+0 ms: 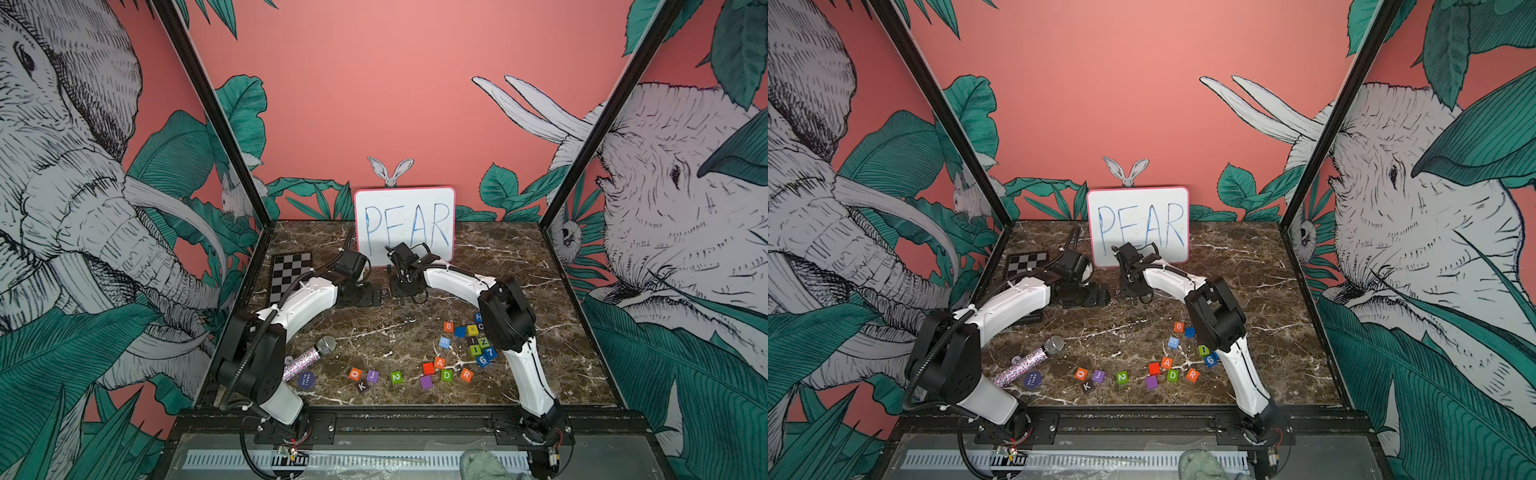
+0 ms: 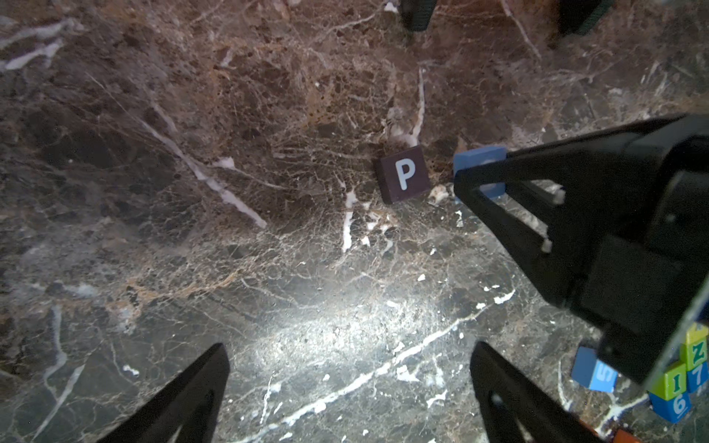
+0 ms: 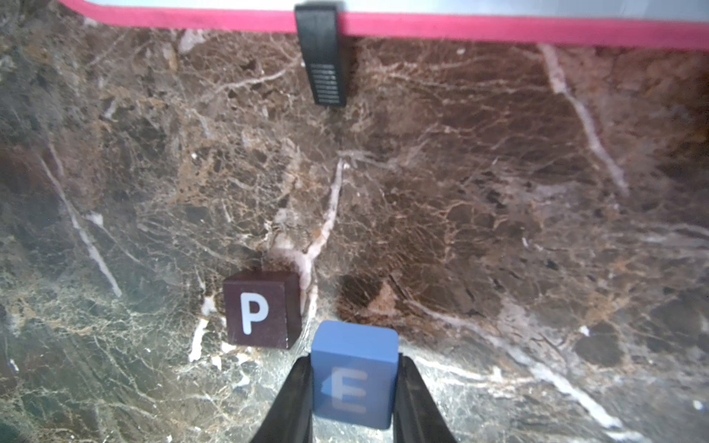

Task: Spell the uppercase word “pear” with letter blocks
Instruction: Place the letter block at the center of the board.

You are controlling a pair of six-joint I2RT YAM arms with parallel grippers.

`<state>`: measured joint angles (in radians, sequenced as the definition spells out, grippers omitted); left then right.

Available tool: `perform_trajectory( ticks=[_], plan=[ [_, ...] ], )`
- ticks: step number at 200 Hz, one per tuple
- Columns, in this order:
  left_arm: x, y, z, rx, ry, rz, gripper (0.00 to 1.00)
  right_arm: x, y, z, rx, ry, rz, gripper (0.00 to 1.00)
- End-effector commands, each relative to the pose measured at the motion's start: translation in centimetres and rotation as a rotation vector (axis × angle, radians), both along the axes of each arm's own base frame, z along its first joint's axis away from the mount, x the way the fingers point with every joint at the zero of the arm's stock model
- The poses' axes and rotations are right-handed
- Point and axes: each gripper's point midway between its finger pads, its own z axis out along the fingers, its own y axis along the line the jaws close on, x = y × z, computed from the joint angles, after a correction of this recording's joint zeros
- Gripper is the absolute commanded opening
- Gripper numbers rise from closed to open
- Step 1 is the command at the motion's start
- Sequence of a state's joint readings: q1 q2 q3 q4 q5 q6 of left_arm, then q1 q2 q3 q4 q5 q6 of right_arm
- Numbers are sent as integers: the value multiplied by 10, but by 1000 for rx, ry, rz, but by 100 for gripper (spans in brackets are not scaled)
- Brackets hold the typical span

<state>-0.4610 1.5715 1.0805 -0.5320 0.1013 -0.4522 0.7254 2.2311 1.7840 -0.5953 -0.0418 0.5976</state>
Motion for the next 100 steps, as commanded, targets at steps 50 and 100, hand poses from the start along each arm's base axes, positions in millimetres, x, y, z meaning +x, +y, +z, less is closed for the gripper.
perform_trajectory(
  ticks=[50,100],
  plan=[
    [-2,5,8,-1,-9,8,99,0,2,-14,-22,28,3,27],
    [-3,6,5,-2,-5,14,99,-5,12,-16,-7,38,13,27]
  ],
)
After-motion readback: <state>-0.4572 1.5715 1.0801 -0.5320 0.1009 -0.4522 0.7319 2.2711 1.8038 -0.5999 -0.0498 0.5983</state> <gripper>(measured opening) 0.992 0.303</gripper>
